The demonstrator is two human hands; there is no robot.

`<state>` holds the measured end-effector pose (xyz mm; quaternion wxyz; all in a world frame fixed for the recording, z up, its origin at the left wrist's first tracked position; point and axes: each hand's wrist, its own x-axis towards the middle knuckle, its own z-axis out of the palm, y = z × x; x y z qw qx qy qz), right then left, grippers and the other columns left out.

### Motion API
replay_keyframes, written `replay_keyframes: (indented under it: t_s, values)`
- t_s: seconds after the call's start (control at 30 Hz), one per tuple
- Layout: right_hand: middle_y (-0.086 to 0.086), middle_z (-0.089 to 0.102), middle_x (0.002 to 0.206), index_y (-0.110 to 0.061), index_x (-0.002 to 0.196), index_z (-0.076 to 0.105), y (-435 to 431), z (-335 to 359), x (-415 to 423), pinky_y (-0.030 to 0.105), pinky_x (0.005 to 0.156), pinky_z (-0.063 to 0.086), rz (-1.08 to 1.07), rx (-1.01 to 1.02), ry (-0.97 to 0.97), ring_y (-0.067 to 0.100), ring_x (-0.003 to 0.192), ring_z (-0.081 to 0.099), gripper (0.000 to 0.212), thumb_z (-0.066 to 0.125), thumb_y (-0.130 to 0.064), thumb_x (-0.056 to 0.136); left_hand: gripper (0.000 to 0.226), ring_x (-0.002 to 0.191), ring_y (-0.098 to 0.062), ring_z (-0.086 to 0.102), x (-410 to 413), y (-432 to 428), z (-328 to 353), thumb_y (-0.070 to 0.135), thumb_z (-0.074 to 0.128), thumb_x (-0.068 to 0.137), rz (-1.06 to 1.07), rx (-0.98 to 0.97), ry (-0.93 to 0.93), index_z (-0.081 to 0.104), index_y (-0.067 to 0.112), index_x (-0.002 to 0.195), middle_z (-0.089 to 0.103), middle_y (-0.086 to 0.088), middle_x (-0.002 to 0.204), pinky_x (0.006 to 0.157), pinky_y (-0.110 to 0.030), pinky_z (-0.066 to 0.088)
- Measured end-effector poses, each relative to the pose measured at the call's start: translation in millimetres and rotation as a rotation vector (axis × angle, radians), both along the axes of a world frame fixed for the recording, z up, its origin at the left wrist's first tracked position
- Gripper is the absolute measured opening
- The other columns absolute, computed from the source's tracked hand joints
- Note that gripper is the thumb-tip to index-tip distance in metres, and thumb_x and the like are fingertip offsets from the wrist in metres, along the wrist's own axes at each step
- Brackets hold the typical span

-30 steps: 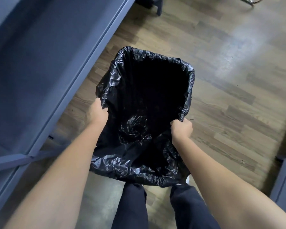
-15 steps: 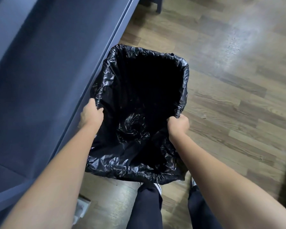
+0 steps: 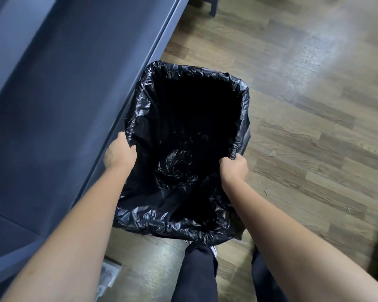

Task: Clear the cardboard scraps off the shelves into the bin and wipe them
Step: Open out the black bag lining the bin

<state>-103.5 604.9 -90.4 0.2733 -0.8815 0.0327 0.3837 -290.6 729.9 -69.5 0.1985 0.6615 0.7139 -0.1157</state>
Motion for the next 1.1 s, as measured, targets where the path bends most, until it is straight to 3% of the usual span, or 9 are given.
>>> replay_keyframes:
  t_s: [0.1,0.17,0.33,0.47,0.6,0.87,1.1]
  values:
    - [0.017,0.053,0.119,-0.006,0.113,0.046,3.6,12.8,-0.2,0.035,0.084,0.04,0.177,-0.096,-0.056,0.034,0.108,0.052,0.029,0.046,-0.005,0.084,0.035,0.111,-0.039,0.053,3.0,-0.8,5.9,0.019,0.051,0.094,-0.006,-0.04,0.028,0.04,0.0,0.122,0.056,-0.021,0.121,0.083,-0.044,0.044]
    - [0.016,0.042,0.134,-0.004,0.127,0.036,7.4,22.7,-0.9,0.04,0.1,0.034,0.313,-0.139,-0.179,0.032,0.125,0.042,0.045,0.051,-0.01,0.085,0.046,0.12,-0.038,0.048,7.0,-4.5,10.3,0.022,0.054,0.091,-0.01,-0.044,0.018,0.037,-0.001,0.127,0.05,-0.021,0.13,0.094,-0.046,0.042]
    - [0.012,0.018,0.153,-0.006,0.144,0.019,21.9,50.6,-9.6,0.038,0.114,0.019,0.548,-0.039,-0.384,0.027,0.141,0.021,0.07,0.054,-0.012,0.083,0.044,0.125,-0.033,0.039,16.7,-19.0,31.8,0.023,0.055,0.089,-0.04,0.102,0.01,0.039,0.004,0.126,0.044,-0.017,0.133,0.102,-0.044,0.034]
    - [0.011,0.032,0.146,-0.009,0.14,0.03,32.7,71.9,-15.0,0.036,0.108,0.027,0.838,0.118,-0.436,0.027,0.134,0.031,0.06,0.051,-0.013,0.083,0.044,0.127,-0.03,0.037,31.5,-36.7,50.0,0.019,0.051,0.091,0.0,0.113,-0.044,0.038,0.007,0.13,0.042,-0.013,0.136,0.104,-0.042,0.032]
    - [0.012,0.044,0.132,-0.008,0.131,0.041,47.2,94.3,-4.0,0.037,0.099,0.037,1.059,0.167,-0.287,0.03,0.121,0.043,0.049,0.053,-0.016,0.084,0.042,0.13,-0.029,0.037,51.0,-51.6,69.1,0.019,0.051,0.091,0.162,0.098,-0.088,0.04,0.007,0.129,0.043,-0.013,0.137,0.104,-0.043,0.033]
    - [0.011,0.047,0.128,-0.012,0.132,0.041,75.6,149.9,43.8,0.04,0.094,0.042,1.553,0.222,-0.247,0.03,0.116,0.046,0.049,0.055,-0.023,0.086,0.043,0.126,-0.032,0.041,102.6,-74.3,119.4,0.018,0.053,0.089,0.5,0.154,-0.1,0.042,0.007,0.129,0.046,-0.014,0.134,0.1,-0.044,0.037]
    - [0.014,0.047,0.128,-0.009,0.131,0.043,95.0,203.5,80.5,0.038,0.092,0.042,1.776,0.306,-0.3,0.032,0.119,0.045,0.048,0.055,-0.02,0.086,0.037,0.122,-0.032,0.043,144.7,-80.1,173.5,0.015,0.052,0.088,0.691,0.246,-0.141,0.044,0.005,0.123,0.048,-0.014,0.129,0.096,-0.044,0.039]
